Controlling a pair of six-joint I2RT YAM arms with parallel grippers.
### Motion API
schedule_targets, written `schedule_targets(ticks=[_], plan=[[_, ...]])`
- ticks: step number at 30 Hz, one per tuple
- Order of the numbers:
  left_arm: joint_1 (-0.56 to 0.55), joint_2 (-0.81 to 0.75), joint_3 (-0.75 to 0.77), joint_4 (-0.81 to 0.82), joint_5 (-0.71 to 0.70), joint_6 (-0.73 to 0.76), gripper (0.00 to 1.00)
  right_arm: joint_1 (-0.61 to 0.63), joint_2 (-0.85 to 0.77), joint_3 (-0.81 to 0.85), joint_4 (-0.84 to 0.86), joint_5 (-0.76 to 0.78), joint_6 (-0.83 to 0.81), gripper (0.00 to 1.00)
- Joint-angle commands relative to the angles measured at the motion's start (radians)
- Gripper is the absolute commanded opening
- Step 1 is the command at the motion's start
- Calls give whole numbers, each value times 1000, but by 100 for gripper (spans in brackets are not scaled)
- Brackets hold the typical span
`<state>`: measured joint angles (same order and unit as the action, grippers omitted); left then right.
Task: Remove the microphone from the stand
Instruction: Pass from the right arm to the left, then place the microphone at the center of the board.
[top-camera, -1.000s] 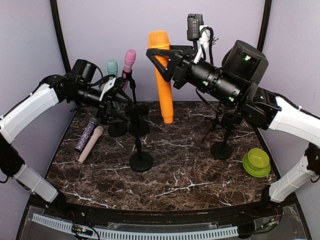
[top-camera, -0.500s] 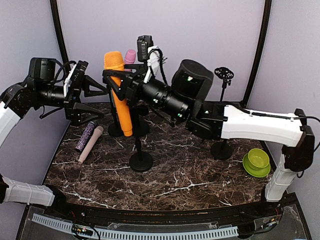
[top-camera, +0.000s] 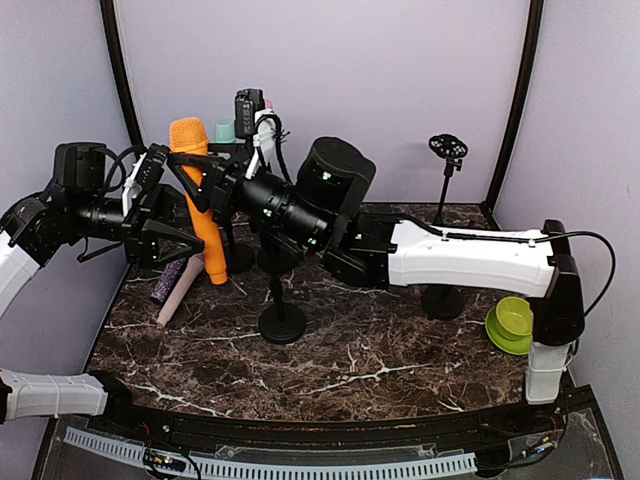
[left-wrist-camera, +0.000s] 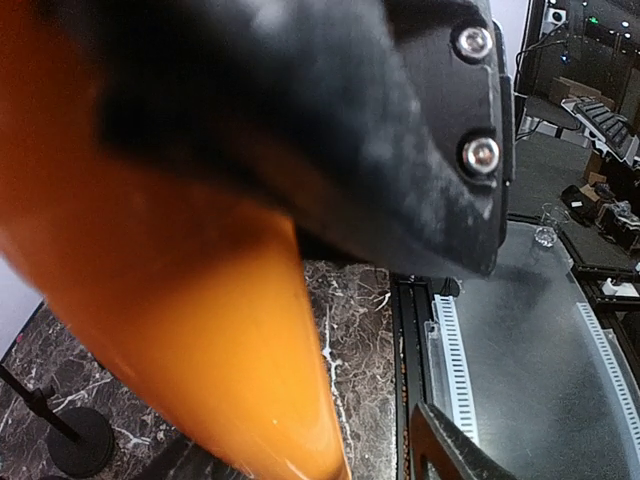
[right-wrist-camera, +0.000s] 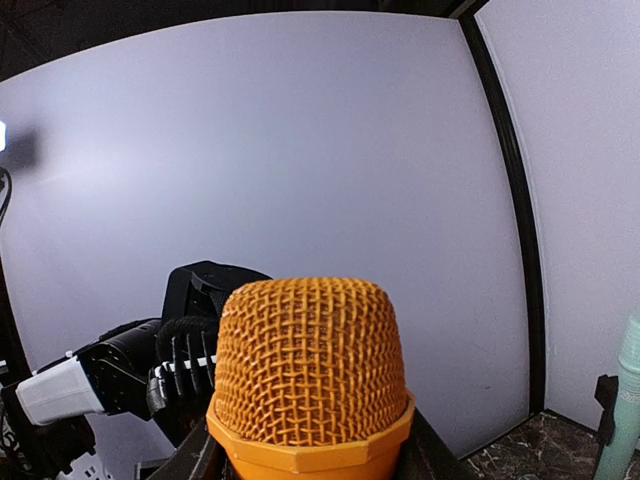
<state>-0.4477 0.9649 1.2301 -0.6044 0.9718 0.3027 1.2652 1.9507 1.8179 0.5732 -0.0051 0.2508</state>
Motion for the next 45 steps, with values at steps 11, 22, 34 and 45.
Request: schedule_targets(ticks=[11,22,34,45], plan=[[1,-55,-101,120,-170,-122,0,8,-80,-93,112,63,12,67],[21,-68,-123,5,-484,29,0,-19,-323,-321,-7,268,-67,100],[113,155,-263,-63,-769,144,0,-36,-589,-567,-100,490,-131,100],[200,464,-255,53,-798,159,0,-63,-748,-954,-208,542,66,75]])
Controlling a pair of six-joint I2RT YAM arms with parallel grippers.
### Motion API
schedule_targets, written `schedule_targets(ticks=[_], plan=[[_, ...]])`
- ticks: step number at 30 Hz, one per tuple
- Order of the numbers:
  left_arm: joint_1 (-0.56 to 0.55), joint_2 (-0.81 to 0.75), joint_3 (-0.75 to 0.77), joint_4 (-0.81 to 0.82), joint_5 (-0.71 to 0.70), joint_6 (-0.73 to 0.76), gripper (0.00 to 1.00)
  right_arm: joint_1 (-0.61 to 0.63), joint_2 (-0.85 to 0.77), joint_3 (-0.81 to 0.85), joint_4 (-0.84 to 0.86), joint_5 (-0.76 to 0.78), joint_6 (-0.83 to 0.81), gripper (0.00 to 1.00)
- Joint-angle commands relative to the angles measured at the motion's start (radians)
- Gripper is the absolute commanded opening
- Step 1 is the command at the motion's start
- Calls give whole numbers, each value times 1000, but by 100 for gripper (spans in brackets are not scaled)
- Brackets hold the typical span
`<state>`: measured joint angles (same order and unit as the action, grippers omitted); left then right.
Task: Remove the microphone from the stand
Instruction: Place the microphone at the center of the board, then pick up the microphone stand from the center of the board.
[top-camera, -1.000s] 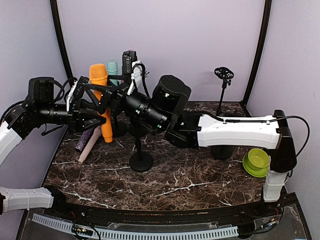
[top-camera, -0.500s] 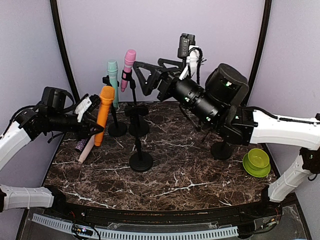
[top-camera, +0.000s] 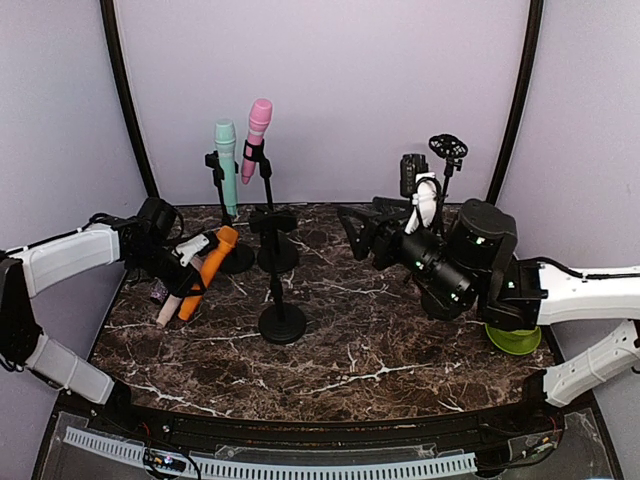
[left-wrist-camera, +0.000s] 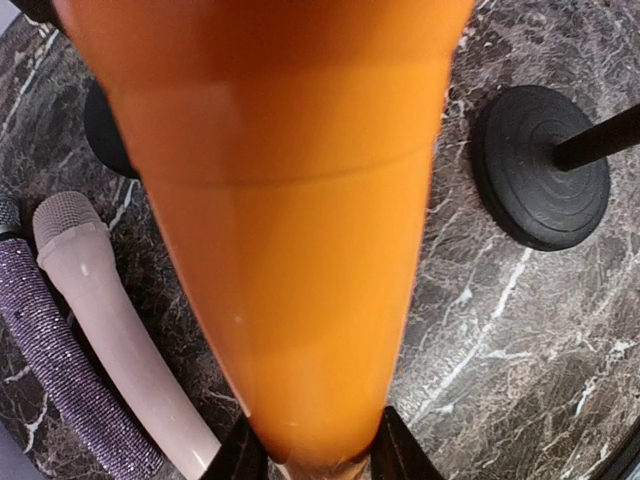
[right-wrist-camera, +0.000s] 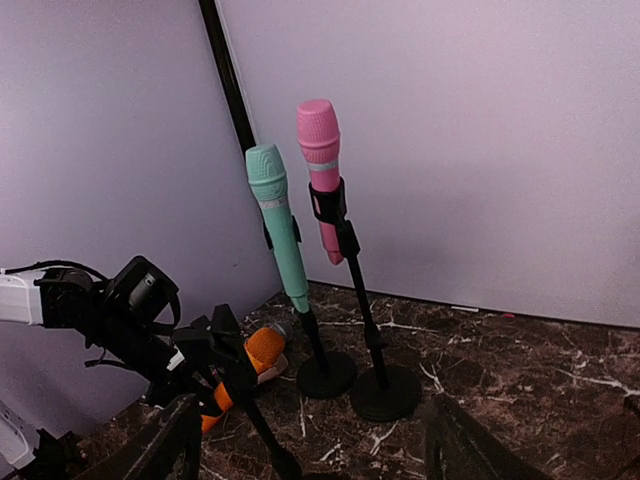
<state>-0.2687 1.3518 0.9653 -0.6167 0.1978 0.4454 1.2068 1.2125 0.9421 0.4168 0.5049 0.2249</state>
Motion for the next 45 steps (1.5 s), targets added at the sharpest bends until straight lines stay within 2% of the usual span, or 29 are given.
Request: schedule_targets(ticks=[1,3,4,5,9,11,13,16,21,27,33,35,41,42,45], plan=[[25,110,14,81,-33,16,0,-5,-3,-99,-50,29,109,75],[34,170,23,112,-58,14,0,-4,24,-124,-35,28,133,81],[40,208,30,121,-65,13,0,-2,43,-127,-31,31,146,94],[46,235,40,123,-72,9,0,1,63,-122,-31,34,152,99],[62,310,83,109,-86,-10,0,21,144,-93,-18,115,157,100],[63,320,80,109,-91,-14,0,14,160,-82,-17,195,245,100],[65,322,70,104,-100,-15,0,-1,168,-72,-40,208,280,100],[64,310,47,94,-109,-1,0,-15,183,-128,97,126,235,100],[63,288,19,81,-133,16,1,3,334,-16,23,-6,103,100],[63,314,68,-3,-142,-3,31,80,494,59,65,4,-50,99],[65,276,71,-21,-126,-16,50,85,603,161,50,13,-70,95],[64,263,76,-29,-121,-17,54,84,630,174,71,25,-73,93],[64,228,133,-92,-76,-18,57,76,714,192,145,44,-77,92],[64,224,150,-109,-67,-18,59,75,724,194,157,86,-83,86],[64,199,200,-155,-34,-15,61,73,747,198,190,140,-94,82]])
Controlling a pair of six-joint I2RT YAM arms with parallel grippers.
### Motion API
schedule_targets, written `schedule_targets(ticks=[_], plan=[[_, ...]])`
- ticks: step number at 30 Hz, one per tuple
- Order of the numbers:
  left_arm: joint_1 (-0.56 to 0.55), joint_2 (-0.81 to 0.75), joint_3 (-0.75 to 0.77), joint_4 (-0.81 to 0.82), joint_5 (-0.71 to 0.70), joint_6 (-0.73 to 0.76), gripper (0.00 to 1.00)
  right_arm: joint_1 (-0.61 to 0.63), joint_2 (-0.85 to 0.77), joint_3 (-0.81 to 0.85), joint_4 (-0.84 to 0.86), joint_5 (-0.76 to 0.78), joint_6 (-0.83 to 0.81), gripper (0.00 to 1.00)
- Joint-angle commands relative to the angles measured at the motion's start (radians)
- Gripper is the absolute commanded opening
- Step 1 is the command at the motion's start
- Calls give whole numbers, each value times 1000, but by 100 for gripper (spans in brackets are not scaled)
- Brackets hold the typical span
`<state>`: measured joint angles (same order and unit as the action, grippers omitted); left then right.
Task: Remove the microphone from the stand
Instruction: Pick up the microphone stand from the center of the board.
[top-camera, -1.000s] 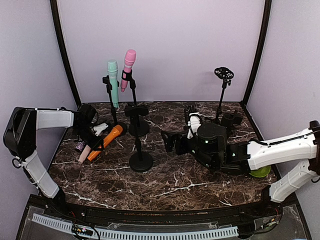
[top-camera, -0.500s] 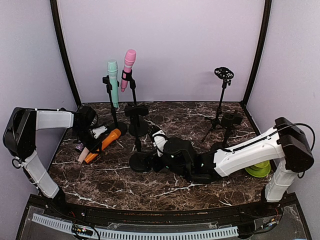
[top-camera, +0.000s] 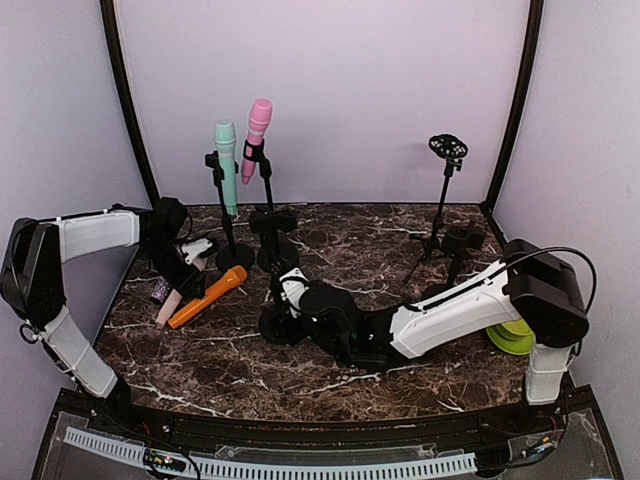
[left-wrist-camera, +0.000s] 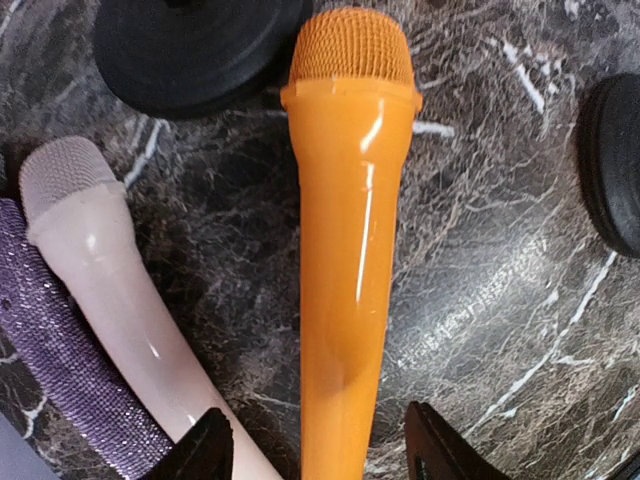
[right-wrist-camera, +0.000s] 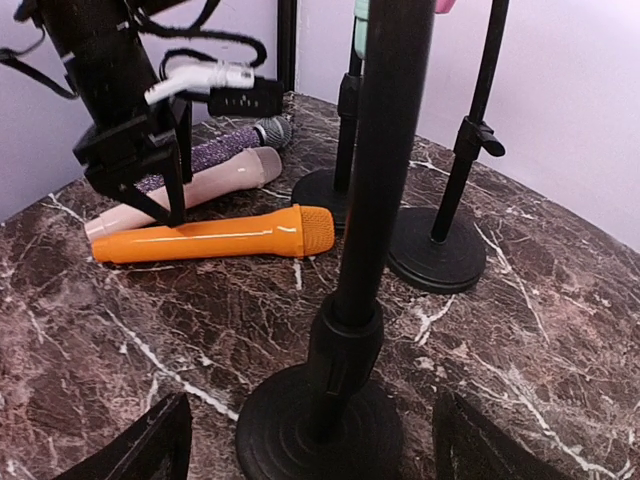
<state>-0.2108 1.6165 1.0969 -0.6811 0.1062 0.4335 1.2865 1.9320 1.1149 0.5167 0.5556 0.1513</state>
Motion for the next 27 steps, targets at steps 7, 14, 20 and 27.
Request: schedule_targets(ticks=[7,14,20,27], plan=[[6,-142,154,-186,181,11,61,-22,74,31,167,140,-24,74],[5,-198,179,-241,295,26,61,-36,134,97,187,110,-30,72],[7,-218,162,-237,347,20,61,-49,177,155,184,122,-34,62],[7,-274,116,-210,441,35,65,-51,203,180,173,146,-46,22]])
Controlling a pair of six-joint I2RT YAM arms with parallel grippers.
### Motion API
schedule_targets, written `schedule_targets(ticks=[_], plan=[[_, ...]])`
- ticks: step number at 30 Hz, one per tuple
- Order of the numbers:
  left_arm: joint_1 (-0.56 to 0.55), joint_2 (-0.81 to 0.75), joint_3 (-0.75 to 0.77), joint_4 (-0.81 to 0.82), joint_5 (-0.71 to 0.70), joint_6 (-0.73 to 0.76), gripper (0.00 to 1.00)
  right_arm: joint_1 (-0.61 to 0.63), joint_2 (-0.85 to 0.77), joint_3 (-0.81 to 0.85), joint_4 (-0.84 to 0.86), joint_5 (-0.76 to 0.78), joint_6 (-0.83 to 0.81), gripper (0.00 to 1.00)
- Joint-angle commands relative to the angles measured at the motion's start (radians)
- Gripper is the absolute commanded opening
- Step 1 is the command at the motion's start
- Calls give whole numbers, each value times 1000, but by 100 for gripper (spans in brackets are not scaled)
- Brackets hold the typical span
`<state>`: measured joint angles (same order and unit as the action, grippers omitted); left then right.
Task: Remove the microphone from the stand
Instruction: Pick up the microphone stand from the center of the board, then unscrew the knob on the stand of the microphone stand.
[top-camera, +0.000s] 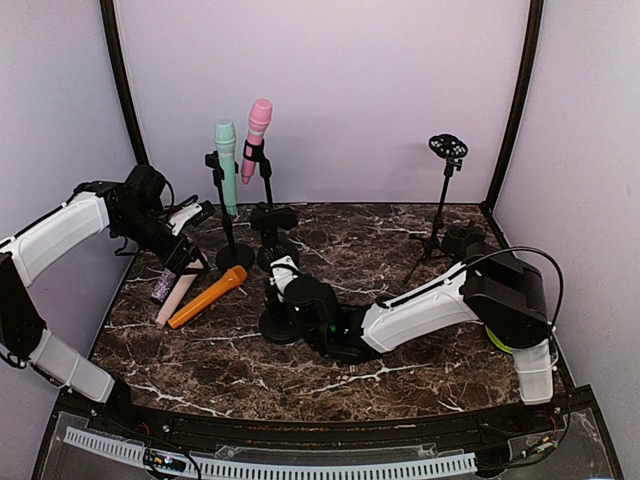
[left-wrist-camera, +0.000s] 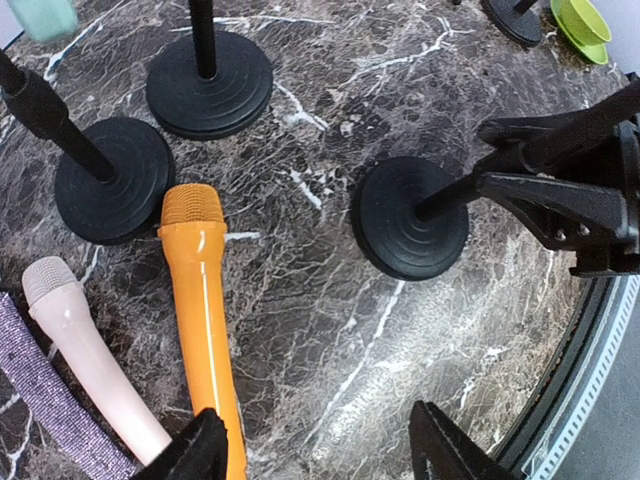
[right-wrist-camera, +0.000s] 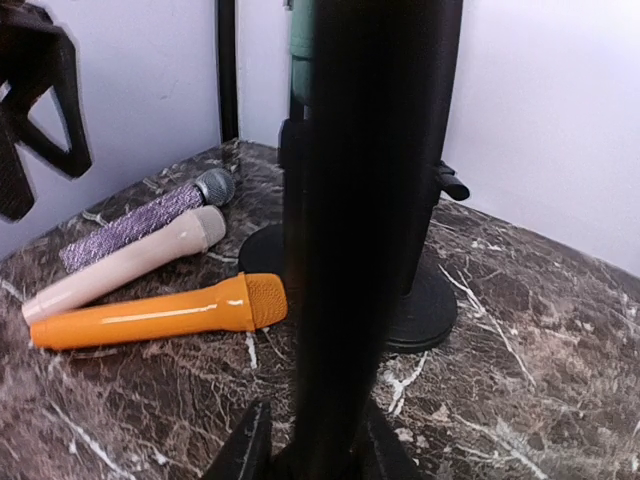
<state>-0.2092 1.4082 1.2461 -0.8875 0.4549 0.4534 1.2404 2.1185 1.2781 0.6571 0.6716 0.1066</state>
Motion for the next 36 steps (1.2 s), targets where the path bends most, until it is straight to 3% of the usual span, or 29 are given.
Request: schedule_targets(ticks=[1,6,13,18,23,30,36], plan=[[4,-75,-40,4,111,15,66,-4,14,12,36,30,-4,18],[4,-117,-89,61,227,8,67,3,-28,3,24,34,-29,0],[-5,-197,-190,171,457,7,62,4,-210,69,-73,-118,12,0],[-84,-237,-206,254,449,2,59,0,-253,198,-215,-282,124,0],[-145,-253,-225,312,421,-13,56,1,-274,204,-197,-393,210,0],[-178,-246,-219,322,472,-47,48,36,-265,234,-202,-415,188,0],[-189,-249,-244,266,575,-28,48,54,-268,222,-142,-422,195,0]])
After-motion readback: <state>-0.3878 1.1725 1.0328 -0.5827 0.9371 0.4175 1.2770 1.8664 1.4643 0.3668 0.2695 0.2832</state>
